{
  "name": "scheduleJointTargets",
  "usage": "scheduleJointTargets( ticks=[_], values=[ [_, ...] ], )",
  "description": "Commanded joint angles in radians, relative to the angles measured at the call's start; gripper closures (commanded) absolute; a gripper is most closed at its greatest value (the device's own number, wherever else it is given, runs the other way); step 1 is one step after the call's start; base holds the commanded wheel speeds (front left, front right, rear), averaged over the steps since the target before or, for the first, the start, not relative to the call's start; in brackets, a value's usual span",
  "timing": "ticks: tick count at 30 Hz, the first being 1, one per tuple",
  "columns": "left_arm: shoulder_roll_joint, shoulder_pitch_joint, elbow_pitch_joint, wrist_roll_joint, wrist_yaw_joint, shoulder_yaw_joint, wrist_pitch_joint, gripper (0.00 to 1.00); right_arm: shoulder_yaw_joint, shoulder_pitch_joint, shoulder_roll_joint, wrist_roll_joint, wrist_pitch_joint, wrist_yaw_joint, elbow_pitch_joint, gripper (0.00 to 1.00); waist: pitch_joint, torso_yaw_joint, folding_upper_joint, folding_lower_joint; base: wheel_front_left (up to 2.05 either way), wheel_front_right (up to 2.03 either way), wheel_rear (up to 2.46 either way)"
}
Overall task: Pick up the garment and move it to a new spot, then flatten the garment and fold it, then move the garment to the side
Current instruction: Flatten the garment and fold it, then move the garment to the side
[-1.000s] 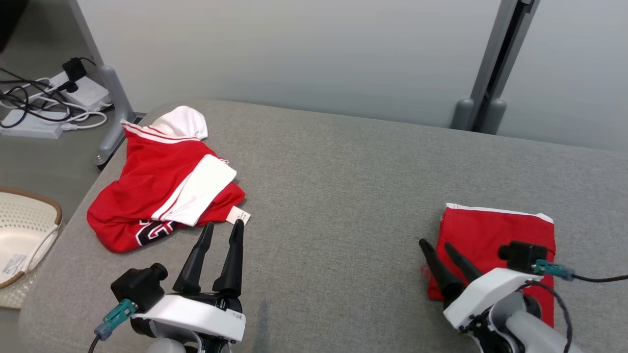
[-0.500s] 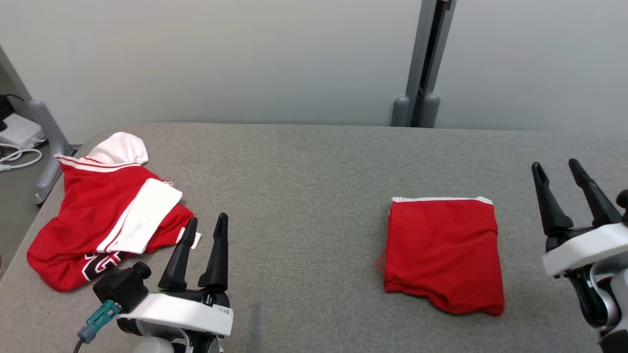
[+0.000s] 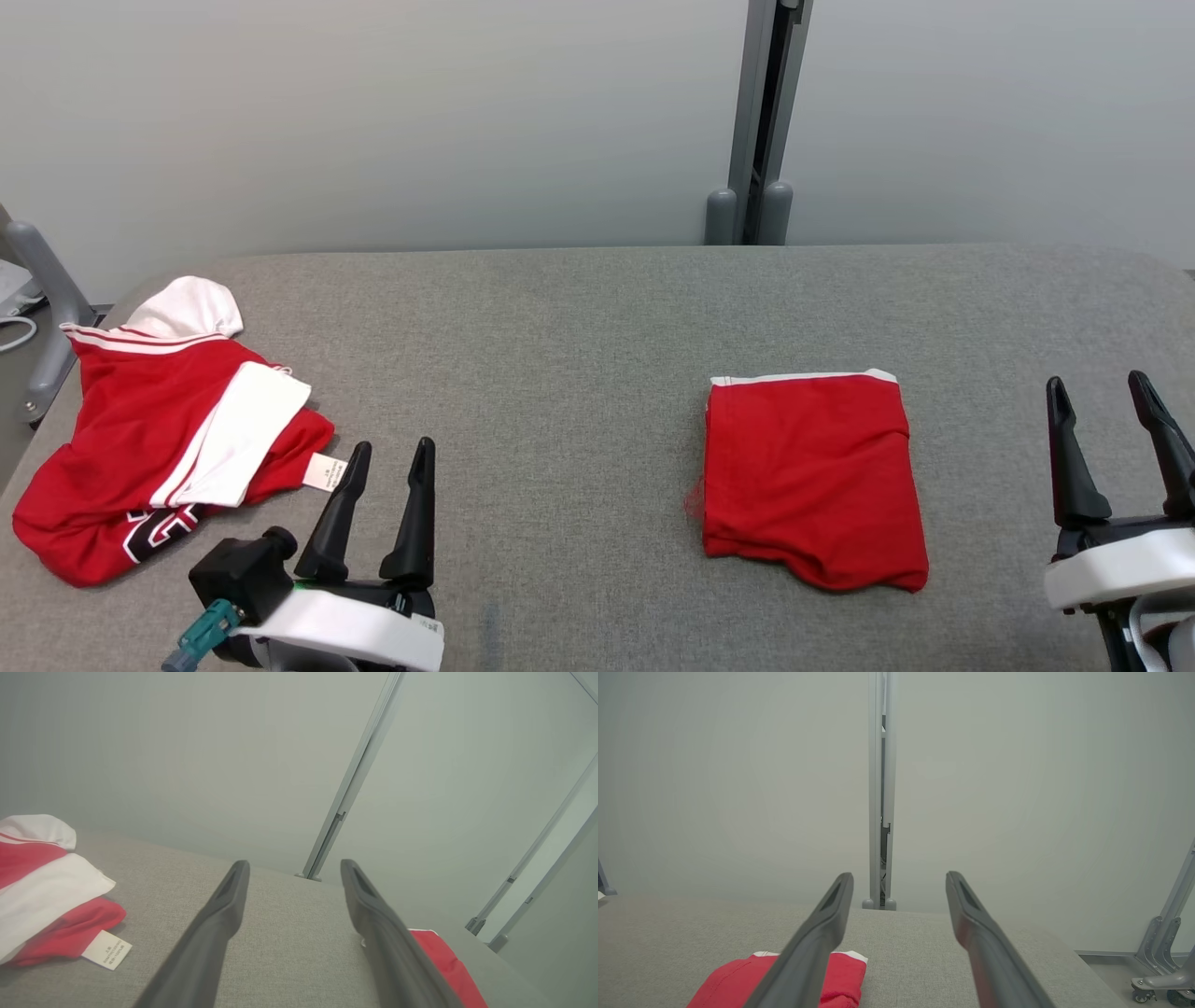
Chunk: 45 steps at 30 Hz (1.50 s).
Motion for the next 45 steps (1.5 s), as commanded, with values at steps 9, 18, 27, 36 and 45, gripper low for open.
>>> scheduleJointTargets(
  ticks=[9, 18, 27, 36, 45],
  values=[
    [0.004, 0.050, -0.033, 0.085, 0.002, 0.003, 0.000, 0.00, -0.034, 0.032, 0.041, -0.008, 0.000, 0.000, -0.005, 0.00, -0.009, -0.007, 0.0000, 0.0000, 0.00, 0.00, 0.00],
    [0.004, 0.056, -0.055, 0.156, 0.003, -0.027, 0.000, 0.00, -0.018, 0.050, 0.052, -0.002, 0.000, 0.000, 0.013, 0.00, -0.008, 0.001, 0.0000, 0.0000, 0.00, 0.00, 0.00],
    [0.004, 0.055, -0.060, 0.152, 0.007, -0.035, 0.000, 0.00, -0.001, 0.040, 0.042, 0.043, 0.000, 0.000, 0.035, 0.00, -0.004, 0.008, 0.0000, 0.0000, 0.00, 0.00, 0.00],
    [0.004, 0.051, -0.061, 0.172, 0.008, -0.041, 0.000, 0.00, -0.009, 0.036, 0.043, 0.030, 0.000, 0.000, 0.032, 0.00, 0.001, 0.016, 0.0000, 0.0000, 0.00, 0.00, 0.00],
    [0.004, 0.055, -0.069, 0.203, 0.020, -0.047, 0.000, 0.00, -0.007, 0.038, 0.046, 0.027, 0.000, 0.000, 0.039, 0.00, 0.004, 0.026, 0.0000, 0.0000, 0.00, 0.00, 0.00]
  ],
)
